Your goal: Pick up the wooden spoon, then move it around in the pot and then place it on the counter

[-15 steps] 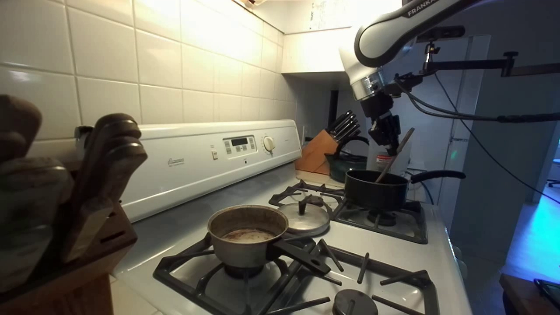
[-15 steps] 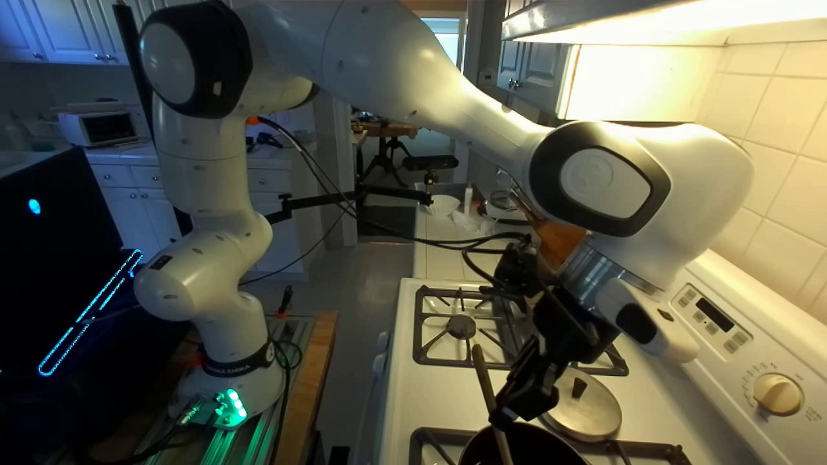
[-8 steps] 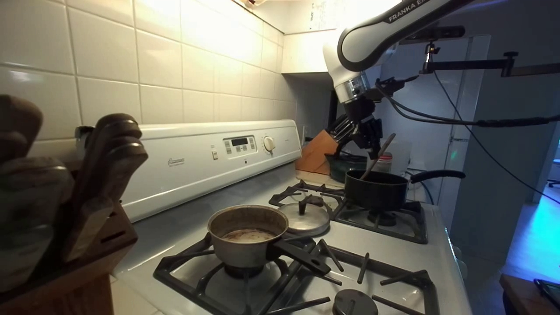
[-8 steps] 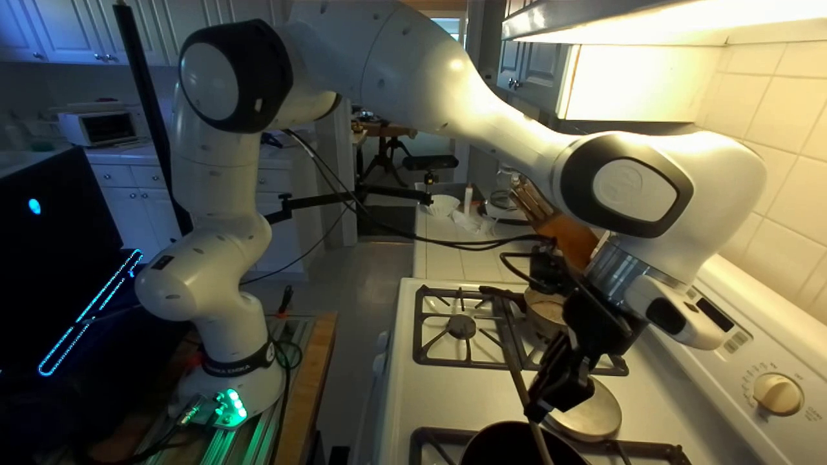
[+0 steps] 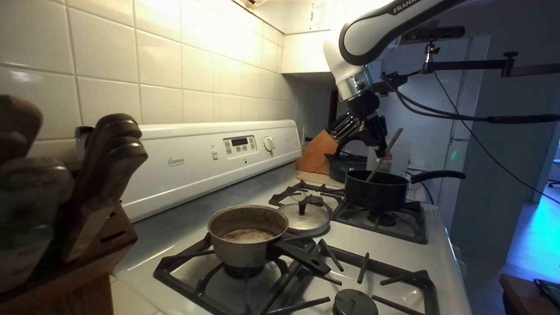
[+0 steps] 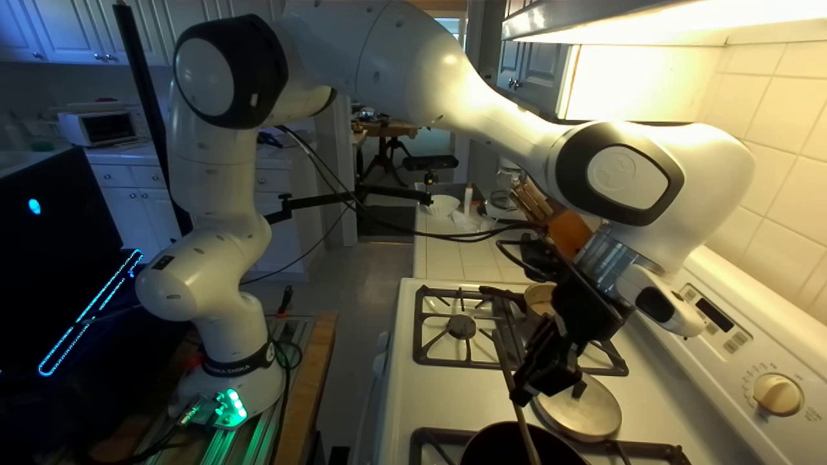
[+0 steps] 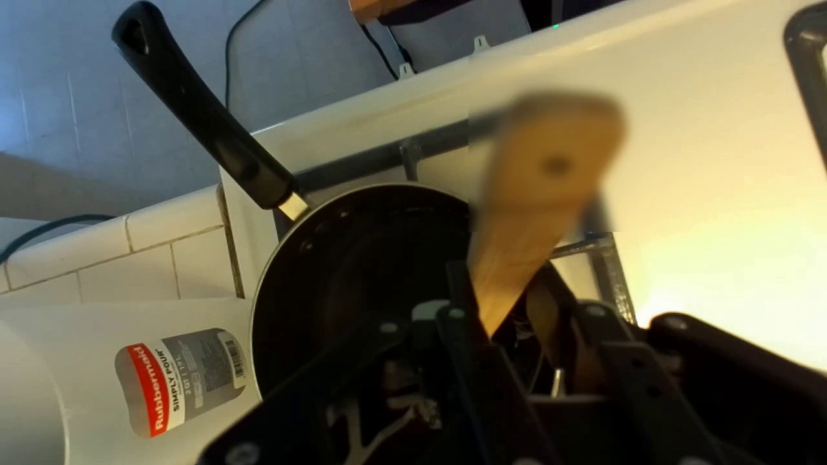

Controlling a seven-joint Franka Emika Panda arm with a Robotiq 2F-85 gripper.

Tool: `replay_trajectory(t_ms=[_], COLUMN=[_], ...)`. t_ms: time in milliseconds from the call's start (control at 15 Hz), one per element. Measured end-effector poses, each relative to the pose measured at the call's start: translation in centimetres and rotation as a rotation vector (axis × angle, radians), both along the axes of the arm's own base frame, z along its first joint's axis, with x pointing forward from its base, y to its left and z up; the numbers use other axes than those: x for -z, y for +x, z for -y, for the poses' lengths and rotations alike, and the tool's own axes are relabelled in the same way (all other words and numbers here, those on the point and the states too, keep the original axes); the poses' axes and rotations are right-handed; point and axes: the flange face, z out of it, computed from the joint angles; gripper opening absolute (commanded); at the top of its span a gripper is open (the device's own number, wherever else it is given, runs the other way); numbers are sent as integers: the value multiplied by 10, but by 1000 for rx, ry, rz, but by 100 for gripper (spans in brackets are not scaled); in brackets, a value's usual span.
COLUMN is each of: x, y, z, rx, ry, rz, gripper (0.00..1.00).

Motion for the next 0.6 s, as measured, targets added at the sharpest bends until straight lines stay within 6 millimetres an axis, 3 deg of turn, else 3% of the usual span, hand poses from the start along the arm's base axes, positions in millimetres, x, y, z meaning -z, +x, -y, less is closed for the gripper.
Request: replay_trajectory(t_ms=[400, 600], x=[-7, -10], y=[-35, -47], z=[7, 21], rx=[-20, 12], ry=[63, 64], rz=[-79, -79], gripper=[7, 7])
